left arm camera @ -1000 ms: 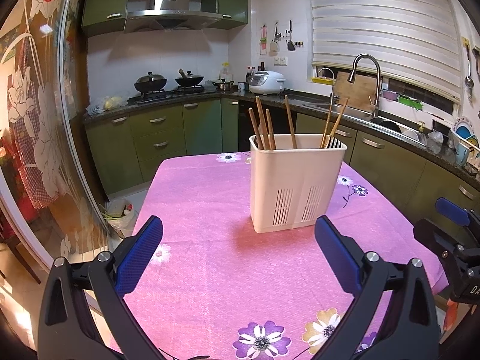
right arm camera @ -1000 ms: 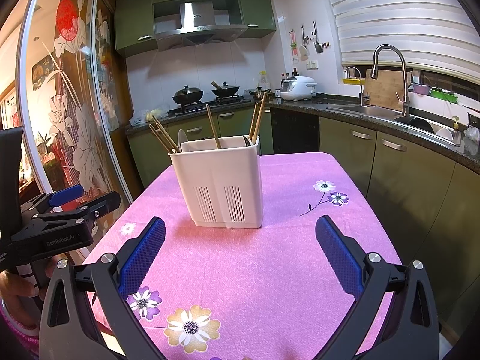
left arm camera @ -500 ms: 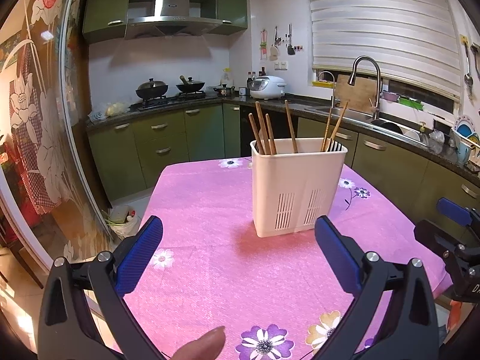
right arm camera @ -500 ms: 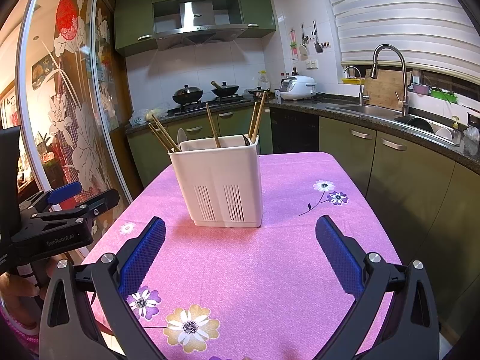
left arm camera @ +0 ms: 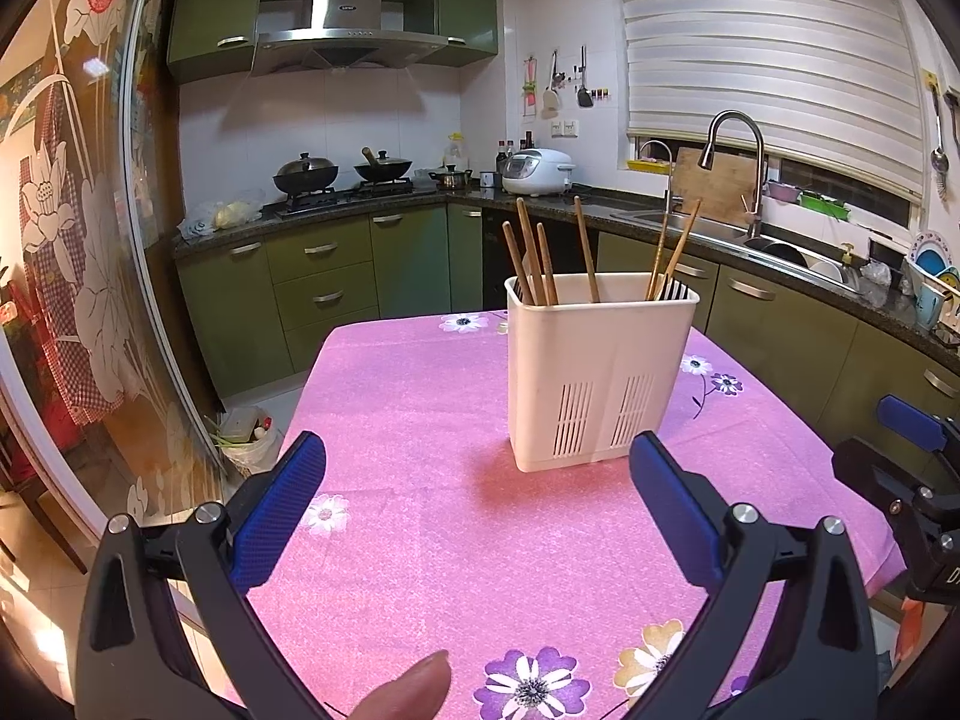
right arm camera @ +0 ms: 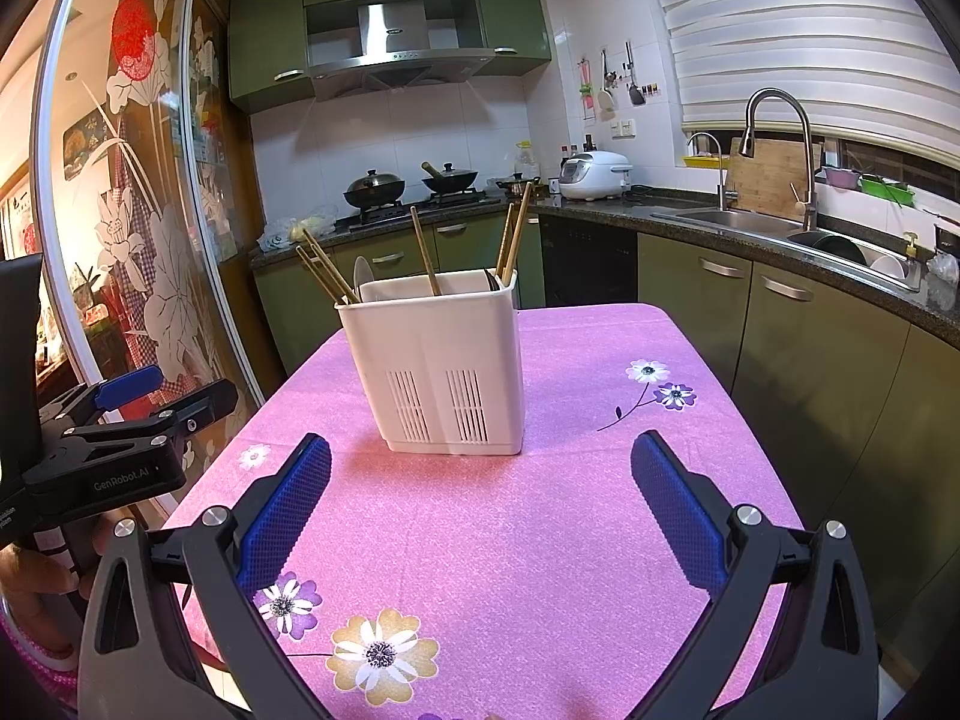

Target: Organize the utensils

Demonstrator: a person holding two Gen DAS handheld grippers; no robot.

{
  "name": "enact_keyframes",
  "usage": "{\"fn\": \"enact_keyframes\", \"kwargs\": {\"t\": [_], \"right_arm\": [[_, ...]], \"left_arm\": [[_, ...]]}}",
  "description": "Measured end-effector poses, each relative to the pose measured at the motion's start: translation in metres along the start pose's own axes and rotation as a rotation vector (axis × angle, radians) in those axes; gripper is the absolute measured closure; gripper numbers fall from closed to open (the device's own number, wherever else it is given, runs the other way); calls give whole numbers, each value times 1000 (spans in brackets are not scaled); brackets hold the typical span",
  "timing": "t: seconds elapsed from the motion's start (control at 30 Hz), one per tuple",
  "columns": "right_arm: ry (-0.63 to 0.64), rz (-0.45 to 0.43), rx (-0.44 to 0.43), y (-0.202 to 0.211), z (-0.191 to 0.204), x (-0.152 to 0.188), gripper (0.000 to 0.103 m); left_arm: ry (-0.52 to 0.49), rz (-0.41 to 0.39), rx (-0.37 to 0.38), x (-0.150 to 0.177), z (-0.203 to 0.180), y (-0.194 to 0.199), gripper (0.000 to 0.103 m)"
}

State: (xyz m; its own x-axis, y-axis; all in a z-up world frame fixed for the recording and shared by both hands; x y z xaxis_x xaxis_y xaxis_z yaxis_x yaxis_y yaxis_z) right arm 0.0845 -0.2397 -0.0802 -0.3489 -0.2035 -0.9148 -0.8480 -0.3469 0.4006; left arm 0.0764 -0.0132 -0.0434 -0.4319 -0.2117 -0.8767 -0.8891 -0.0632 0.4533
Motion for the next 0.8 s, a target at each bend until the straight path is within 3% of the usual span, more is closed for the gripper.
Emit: {"fn": "enact_keyframes", "kwargs": {"t": [0.8], "right_arm": [[0, 2, 0, 0, -1, -2, 4]], "left_arm": [[1, 4, 2, 1, 1, 0, 7]]}}
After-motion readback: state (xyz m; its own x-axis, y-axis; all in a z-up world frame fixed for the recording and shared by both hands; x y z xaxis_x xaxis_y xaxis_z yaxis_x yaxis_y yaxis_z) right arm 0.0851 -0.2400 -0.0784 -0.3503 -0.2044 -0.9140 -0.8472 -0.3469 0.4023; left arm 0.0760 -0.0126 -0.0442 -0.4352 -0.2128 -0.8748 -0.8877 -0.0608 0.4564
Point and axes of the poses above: each gripper's, at about its wrist camera, not at the fingertips, and y roughly against the way its jaws point, z to its left, x to its underside, the point moved 5 cm from there along -y, roughly the way its jaws point, and after that the axes turned 12 degrees about y, right-handed, at the moved point
